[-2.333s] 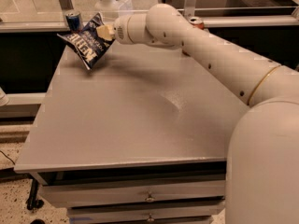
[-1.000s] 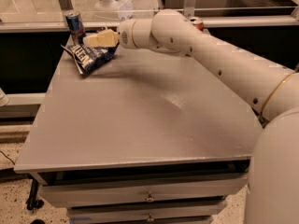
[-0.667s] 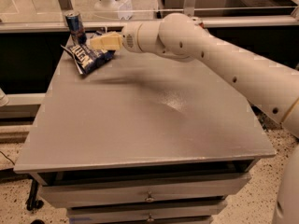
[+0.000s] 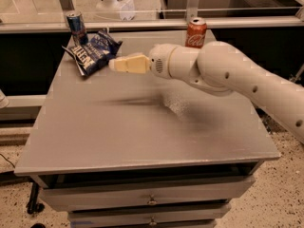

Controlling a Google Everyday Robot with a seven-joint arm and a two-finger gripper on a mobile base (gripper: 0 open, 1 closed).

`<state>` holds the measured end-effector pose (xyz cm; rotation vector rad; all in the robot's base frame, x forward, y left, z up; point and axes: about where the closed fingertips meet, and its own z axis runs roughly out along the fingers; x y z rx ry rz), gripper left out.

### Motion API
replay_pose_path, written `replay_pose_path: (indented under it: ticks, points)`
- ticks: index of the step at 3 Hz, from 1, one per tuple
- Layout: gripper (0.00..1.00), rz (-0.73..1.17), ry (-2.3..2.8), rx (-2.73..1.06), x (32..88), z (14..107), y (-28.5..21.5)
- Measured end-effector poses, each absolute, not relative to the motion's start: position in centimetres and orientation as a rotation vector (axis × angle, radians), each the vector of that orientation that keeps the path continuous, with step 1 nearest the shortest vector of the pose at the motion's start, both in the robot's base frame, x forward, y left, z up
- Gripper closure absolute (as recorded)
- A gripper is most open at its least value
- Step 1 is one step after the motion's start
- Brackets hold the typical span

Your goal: Move blue chip bag near redbull can

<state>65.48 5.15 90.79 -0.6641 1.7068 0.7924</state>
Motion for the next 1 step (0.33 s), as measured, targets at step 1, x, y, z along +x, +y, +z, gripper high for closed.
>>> replay_pose_path:
  ticks: [1]
  points:
    - [0.00,0.765,1.703,-0.625,65.21,91.37,2.39]
